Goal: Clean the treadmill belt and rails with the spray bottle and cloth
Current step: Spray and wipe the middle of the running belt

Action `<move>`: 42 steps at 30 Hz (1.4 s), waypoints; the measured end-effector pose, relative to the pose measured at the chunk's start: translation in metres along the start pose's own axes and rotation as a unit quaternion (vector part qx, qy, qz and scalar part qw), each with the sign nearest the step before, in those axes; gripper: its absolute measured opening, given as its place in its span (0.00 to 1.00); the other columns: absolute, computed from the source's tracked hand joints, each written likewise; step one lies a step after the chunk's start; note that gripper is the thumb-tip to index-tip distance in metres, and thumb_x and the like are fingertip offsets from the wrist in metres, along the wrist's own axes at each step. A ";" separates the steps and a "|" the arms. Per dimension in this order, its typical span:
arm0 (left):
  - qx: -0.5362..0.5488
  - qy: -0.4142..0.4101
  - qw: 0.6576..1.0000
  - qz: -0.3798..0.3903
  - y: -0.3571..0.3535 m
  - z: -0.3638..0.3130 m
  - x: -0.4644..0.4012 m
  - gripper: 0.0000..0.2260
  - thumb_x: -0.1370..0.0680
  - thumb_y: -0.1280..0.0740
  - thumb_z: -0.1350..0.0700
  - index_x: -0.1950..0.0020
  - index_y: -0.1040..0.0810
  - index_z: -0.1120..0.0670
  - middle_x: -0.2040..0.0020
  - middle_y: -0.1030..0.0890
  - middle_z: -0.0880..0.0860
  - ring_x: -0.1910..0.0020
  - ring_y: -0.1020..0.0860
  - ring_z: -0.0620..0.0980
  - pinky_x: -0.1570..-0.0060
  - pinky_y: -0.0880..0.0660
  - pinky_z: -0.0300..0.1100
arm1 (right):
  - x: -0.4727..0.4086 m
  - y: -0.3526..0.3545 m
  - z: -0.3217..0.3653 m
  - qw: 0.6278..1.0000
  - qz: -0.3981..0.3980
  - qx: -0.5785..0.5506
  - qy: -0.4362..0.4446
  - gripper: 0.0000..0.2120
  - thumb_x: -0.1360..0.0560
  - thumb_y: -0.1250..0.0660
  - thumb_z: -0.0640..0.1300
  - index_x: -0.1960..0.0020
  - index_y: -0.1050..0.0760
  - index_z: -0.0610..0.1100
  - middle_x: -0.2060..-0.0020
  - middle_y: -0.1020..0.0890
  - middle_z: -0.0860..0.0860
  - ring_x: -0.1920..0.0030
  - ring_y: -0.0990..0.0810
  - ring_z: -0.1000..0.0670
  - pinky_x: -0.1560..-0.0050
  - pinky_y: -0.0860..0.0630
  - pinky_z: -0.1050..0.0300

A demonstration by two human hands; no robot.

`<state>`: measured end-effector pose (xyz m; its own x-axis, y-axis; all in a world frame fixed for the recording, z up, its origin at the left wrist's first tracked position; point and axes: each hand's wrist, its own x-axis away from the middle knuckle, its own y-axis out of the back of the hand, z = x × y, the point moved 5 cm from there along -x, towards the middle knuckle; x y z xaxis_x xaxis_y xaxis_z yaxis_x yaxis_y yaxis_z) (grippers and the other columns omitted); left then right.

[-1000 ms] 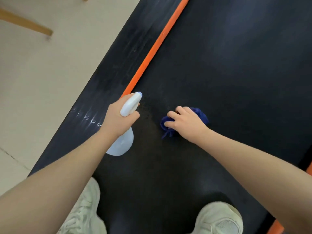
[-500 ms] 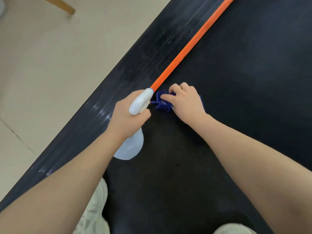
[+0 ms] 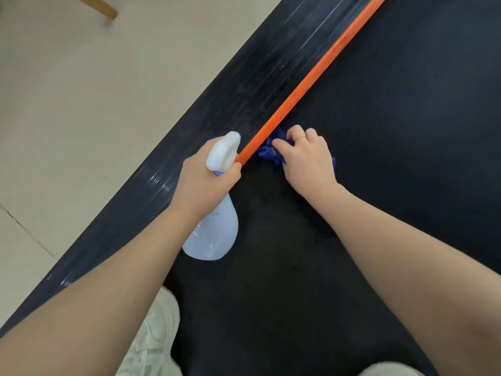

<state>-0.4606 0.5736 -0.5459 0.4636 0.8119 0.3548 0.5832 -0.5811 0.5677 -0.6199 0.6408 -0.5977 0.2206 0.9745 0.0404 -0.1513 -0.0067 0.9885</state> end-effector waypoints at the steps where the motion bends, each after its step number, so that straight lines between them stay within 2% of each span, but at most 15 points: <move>1: -0.007 0.001 1.000 0.006 -0.002 -0.001 -0.002 0.19 0.24 0.34 0.58 0.33 0.28 0.51 0.42 0.22 0.48 0.45 0.25 0.45 0.55 0.33 0.26 | 0.006 0.000 0.008 0.999 0.016 -0.002 0.035 0.13 0.39 0.26 0.37 0.54 0.20 0.43 0.58 0.23 0.42 0.64 0.26 0.41 0.67 0.32 0.54; 3: -0.020 0.001 1.000 0.021 -0.006 -0.008 -0.003 0.17 0.24 0.35 0.59 0.34 0.27 0.54 0.44 0.23 0.48 0.47 0.26 0.46 0.56 0.33 0.28 | 0.021 0.004 0.020 0.991 0.077 -0.045 0.104 0.16 0.34 0.26 0.40 0.47 0.20 0.47 0.51 0.24 0.44 0.59 0.26 0.42 0.61 0.31 0.54; 4: -0.024 0.001 0.999 0.032 -0.009 -0.012 0.001 0.16 0.23 0.35 0.60 0.36 0.27 0.55 0.46 0.23 0.48 0.48 0.26 0.47 0.56 0.31 0.31 | 0.028 0.006 0.017 0.985 0.121 -0.086 0.088 0.16 0.29 0.29 0.42 0.41 0.22 0.49 0.47 0.26 0.46 0.54 0.27 0.44 0.55 0.31 0.54; 7: -0.050 -0.005 0.995 0.082 -0.022 -0.015 0.029 0.07 0.23 0.37 0.61 0.46 0.26 0.58 0.53 0.23 0.52 0.55 0.25 0.51 0.55 0.27 0.45 | 0.044 0.025 -0.022 0.953 0.127 -0.247 -0.121 0.15 0.24 0.36 0.43 0.37 0.25 0.49 0.46 0.27 0.47 0.46 0.26 0.46 0.46 0.32 0.56; 10: -0.090 -0.026 0.989 0.116 -0.028 -0.010 0.050 0.02 0.25 0.37 0.61 0.57 0.29 0.58 0.62 0.25 0.53 0.64 0.27 0.48 0.65 0.31 0.42 | 0.066 0.041 -0.065 0.923 0.077 -0.271 -0.262 0.13 0.24 0.37 0.43 0.40 0.23 0.50 0.51 0.28 0.50 0.48 0.25 0.45 0.49 0.32 0.58; 14: -0.124 -0.027 0.969 0.212 -0.046 -0.014 0.058 0.07 0.25 0.35 0.59 0.48 0.25 0.55 0.56 0.21 0.52 0.58 0.23 0.50 0.57 0.24 0.49 | 0.090 0.050 -0.083 0.919 0.112 -0.264 -0.272 0.12 0.23 0.37 0.44 0.41 0.23 0.50 0.51 0.30 0.51 0.48 0.26 0.46 0.48 0.31 0.57; 16: -0.163 -0.057 0.944 0.280 -0.063 -0.020 0.067 0.06 0.26 0.35 0.57 0.50 0.25 0.53 0.56 0.21 0.50 0.58 0.22 0.48 0.54 0.23 0.50 | 0.102 0.050 -0.084 0.917 0.105 -0.266 -0.276 0.12 0.23 0.37 0.44 0.40 0.23 0.51 0.51 0.30 0.52 0.48 0.26 0.46 0.48 0.32 0.58; 22: -0.236 -0.134 0.874 0.402 -0.105 -0.026 0.096 0.07 0.25 0.34 0.55 0.48 0.28 0.49 0.54 0.23 0.46 0.55 0.23 0.46 0.54 0.23 0.45 | 0.138 0.053 -0.091 0.910 0.083 -0.255 -0.317 0.14 0.22 0.38 0.44 0.38 0.25 0.50 0.50 0.31 0.52 0.48 0.26 0.47 0.51 0.34 0.59; 24: -0.220 -0.107 0.897 0.368 -0.100 -0.021 0.094 0.06 0.25 0.35 0.54 0.48 0.27 0.49 0.55 0.22 0.47 0.56 0.22 0.47 0.54 0.23 0.46 | 0.148 0.050 -0.092 0.910 0.079 -0.242 -0.327 0.15 0.22 0.38 0.44 0.36 0.27 0.49 0.48 0.30 0.50 0.48 0.26 0.46 0.51 0.34 0.59; 27: -0.127 -0.063 0.961 0.237 -0.068 -0.015 0.080 0.12 0.28 0.35 0.52 0.45 0.24 0.53 0.53 0.20 0.49 0.54 0.21 0.50 0.52 0.24 0.47 | 0.148 0.043 -0.084 0.915 0.059 -0.217 -0.336 0.14 0.22 0.38 0.43 0.36 0.30 0.45 0.44 0.28 0.46 0.48 0.26 0.43 0.55 0.34 0.57; 31: -0.021 -0.020 0.997 0.068 -0.015 -0.012 0.061 0.15 0.24 0.33 0.59 0.39 0.26 0.48 0.53 0.27 0.34 0.55 0.26 0.34 0.57 0.35 0.19 | 0.116 0.032 -0.059 0.909 -0.019 -0.235 -0.345 0.10 0.23 0.37 0.42 0.43 0.31 0.41 0.47 0.26 0.44 0.50 0.27 0.43 0.58 0.35 0.56; 34: -0.009 -0.024 1.000 0.010 0.009 -0.011 0.045 0.15 0.23 0.34 0.61 0.36 0.26 0.52 0.51 0.28 0.33 0.54 0.29 0.23 0.58 0.40 0.15 | 0.070 0.026 -0.040 0.910 -0.080 -0.260 -0.314 0.10 0.23 0.36 0.41 0.43 0.28 0.40 0.46 0.24 0.46 0.48 0.28 0.45 0.55 0.35 0.59; 37: 0.005 -0.010 1.000 -0.019 0.017 -0.006 0.036 0.13 0.23 0.35 0.60 0.41 0.26 0.49 0.50 0.27 0.35 0.52 0.28 0.29 0.58 0.40 0.14 | 0.034 0.013 -0.014 0.945 -0.056 -0.213 -0.241 0.13 0.26 0.33 0.42 0.42 0.25 0.39 0.44 0.23 0.44 0.48 0.27 0.41 0.49 0.31 0.52; 40: 0.017 0.013 0.999 -0.034 0.017 -0.002 0.031 0.13 0.24 0.35 0.62 0.50 0.30 0.44 0.58 0.28 0.34 0.59 0.29 0.23 0.60 0.38 0.16 | 0.039 0.001 0.028 0.986 -0.028 -0.134 -0.097 0.15 0.35 0.25 0.40 0.50 0.21 0.38 0.52 0.21 0.42 0.60 0.24 0.40 0.57 0.25 0.51; 42: 0.012 0.032 0.999 -0.042 0.017 -0.001 0.025 0.16 0.24 0.35 0.63 0.56 0.32 0.40 0.61 0.29 0.37 0.61 0.28 0.31 0.61 0.35 0.19 | 0.051 -0.007 0.052 0.993 -0.007 -0.116 0.013 0.18 0.40 0.23 0.40 0.51 0.19 0.40 0.53 0.20 0.43 0.64 0.25 0.42 0.62 0.25 0.53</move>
<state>-0.4397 0.5842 -0.5268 0.3698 0.8593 0.3533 0.6350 -0.5114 0.5790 -0.5577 0.6791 -0.5952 0.2003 0.9795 0.0204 -0.3672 0.0557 0.9285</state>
